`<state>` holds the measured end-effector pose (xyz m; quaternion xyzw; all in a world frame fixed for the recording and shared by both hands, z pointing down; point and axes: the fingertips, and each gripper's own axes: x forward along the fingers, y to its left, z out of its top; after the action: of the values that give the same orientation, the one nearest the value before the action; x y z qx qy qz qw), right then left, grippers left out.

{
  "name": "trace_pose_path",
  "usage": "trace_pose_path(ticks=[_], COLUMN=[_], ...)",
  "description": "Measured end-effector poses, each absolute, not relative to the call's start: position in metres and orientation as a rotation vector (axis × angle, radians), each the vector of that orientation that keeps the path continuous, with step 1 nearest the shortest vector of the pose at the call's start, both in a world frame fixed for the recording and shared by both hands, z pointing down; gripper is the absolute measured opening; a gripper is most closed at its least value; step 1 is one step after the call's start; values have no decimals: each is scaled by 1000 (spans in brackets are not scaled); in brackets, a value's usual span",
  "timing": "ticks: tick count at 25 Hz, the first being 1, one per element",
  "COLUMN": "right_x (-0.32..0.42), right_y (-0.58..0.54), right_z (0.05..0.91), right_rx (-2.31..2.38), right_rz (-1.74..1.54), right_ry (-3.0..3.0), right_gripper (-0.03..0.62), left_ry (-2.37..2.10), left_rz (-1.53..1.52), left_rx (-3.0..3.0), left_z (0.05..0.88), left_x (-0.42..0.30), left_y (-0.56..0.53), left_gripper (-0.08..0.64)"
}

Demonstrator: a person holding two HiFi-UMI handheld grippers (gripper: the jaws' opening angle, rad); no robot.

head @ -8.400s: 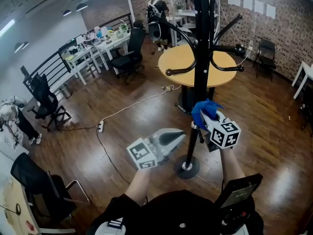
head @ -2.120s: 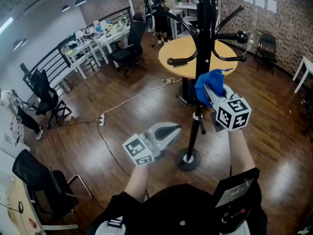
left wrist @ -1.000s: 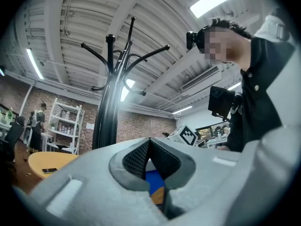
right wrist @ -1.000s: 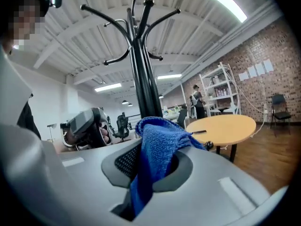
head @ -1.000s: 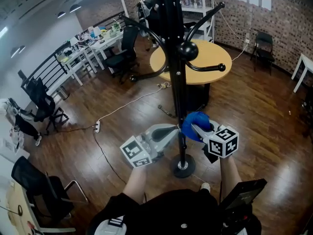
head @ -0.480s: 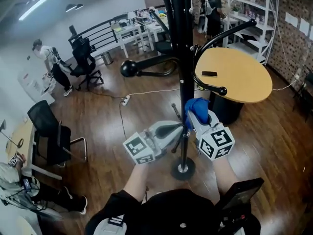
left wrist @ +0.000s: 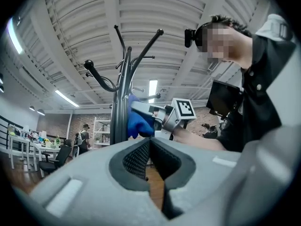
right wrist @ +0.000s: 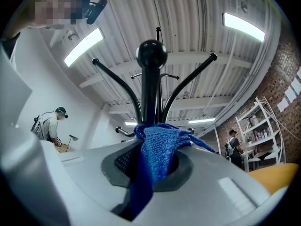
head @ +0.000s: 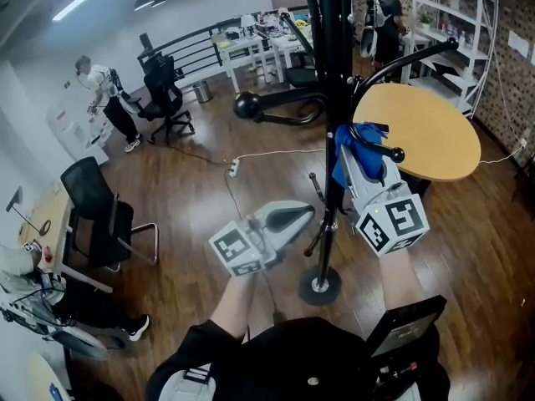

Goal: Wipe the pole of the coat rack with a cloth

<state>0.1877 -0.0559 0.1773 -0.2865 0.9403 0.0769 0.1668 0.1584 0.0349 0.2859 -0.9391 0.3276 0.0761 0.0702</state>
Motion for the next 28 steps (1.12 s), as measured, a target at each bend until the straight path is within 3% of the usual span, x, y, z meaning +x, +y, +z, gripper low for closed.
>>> trace_pose_path(ticks=[11,17,22,28], right_x=[183,185,178,186], right_y=[-63,-63,-59,-59], right_z=[423,503,488,348], right_rx=[-958,-1017,-1023,-948], right_rz=[-216,-410,-423,-191], right_ry=[2950,3025,2956,2733], right_gripper=[40,40,40,40], left_ry=[946,946,937,923], left_rz=[224,215,216,208], left_rx=[-2890,-2902,-2903,-2900], left_z=[299,302,308,300], left_x=[146,141,130,133], left_y=[26,26,29,28], left_gripper=[-3,-3,-3,-3])
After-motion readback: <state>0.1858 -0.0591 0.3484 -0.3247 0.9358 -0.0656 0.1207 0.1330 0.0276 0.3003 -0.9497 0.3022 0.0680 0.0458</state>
